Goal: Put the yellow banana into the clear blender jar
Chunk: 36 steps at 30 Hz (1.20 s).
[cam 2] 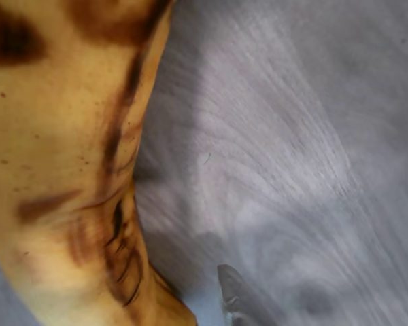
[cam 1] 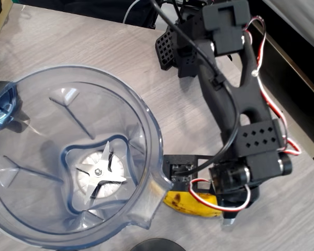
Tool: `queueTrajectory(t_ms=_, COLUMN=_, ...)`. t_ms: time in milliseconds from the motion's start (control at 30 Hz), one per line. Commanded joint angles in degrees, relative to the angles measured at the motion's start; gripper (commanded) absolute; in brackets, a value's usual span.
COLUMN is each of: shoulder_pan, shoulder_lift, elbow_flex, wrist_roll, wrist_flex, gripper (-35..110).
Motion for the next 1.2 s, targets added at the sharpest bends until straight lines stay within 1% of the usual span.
queueTrajectory(t_ms=0, shoulder_pan=0.88, shoulder_lift=-0.18, elbow_flex=-2.55, wrist_roll=-0.70, wrist_flex=-1.05, gripper=39)
queueTrajectory(t_ms=233, shoulder_pan=1.05, shoulder_lift=-5.10, elbow_flex=-7.29, wrist_roll=-1.23, wrist_flex=-0.18, gripper=38)
queueTrajectory(t_ms=367, shoulder_pan=1.05, shoulder_lift=-9.76, elbow_flex=-13.36, wrist_roll=-1.23, wrist_flex=2.99, gripper=28)
queueTrajectory(t_ms=433, shoulder_pan=1.05, shoulder_lift=-12.04, elbow_flex=-16.87, wrist_roll=-1.14, wrist_flex=5.01, gripper=26)
queueTrajectory(t_ms=533, shoulder_pan=0.79, shoulder_lift=-14.41, elbow_flex=-20.39, wrist_roll=-1.23, wrist_flex=6.94, gripper=26)
queueTrajectory(t_ms=900, shoulder_pan=-2.81, shoulder_lift=-14.06, elbow_flex=-20.92, wrist_roll=-1.58, wrist_flex=5.80, gripper=26)
queueTrajectory(t_ms=1033, shoulder_pan=-3.87, shoulder_lift=-14.06, elbow_flex=-21.09, wrist_roll=-1.58, wrist_flex=5.80, gripper=18)
queueTrajectory(t_ms=1167, shoulder_pan=-3.96, shoulder_lift=-14.06, elbow_flex=-21.45, wrist_roll=-1.58, wrist_flex=5.89, gripper=4)
